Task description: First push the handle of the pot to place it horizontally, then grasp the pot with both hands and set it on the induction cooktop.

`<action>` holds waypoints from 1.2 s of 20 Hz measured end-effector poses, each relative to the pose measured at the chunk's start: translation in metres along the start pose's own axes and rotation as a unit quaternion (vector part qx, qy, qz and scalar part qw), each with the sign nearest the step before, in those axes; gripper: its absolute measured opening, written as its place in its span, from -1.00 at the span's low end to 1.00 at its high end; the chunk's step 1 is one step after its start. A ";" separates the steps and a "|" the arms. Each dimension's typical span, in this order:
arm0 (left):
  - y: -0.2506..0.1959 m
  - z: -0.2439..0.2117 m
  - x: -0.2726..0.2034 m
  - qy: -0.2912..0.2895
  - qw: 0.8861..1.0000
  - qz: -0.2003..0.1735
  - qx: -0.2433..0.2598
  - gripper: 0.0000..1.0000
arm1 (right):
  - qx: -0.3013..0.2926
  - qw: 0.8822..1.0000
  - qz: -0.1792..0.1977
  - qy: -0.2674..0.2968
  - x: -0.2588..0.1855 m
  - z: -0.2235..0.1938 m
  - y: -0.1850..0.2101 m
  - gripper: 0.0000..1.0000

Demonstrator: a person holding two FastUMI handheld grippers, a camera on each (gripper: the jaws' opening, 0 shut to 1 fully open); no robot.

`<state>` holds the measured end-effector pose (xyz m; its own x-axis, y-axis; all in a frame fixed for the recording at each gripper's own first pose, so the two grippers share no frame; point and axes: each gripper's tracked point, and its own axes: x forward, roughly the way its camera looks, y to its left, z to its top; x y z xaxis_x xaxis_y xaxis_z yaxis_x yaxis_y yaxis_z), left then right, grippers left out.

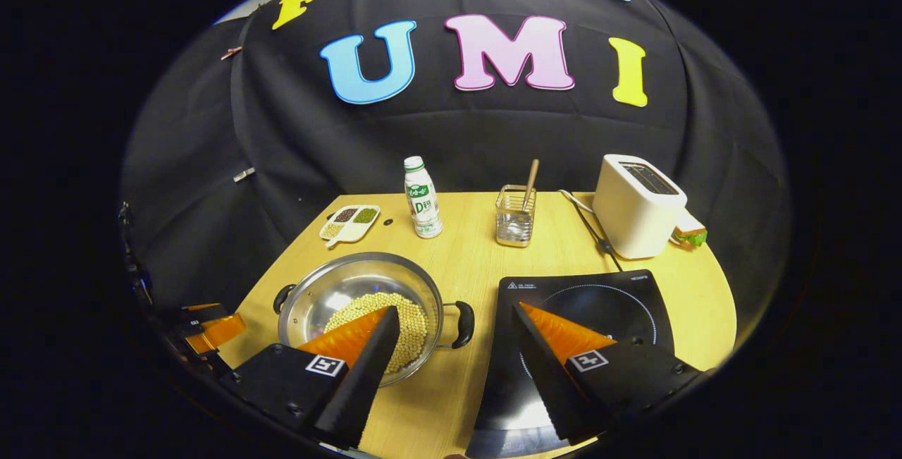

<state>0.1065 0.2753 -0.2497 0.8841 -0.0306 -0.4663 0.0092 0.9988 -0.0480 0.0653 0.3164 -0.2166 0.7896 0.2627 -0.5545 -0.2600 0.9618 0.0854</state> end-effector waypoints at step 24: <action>-0.005 -0.009 0.158 0.046 0.998 -0.044 0.002 0.91 | 0.009 0.994 0.015 0.108 0.132 -0.079 0.006 0.99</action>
<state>0.2416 0.2654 -0.3306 0.8327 -0.1214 -0.5402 0.0867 0.9922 -0.0893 0.1238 0.3508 -0.3544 0.6439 0.2707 -0.7156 -0.2704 0.9555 0.1182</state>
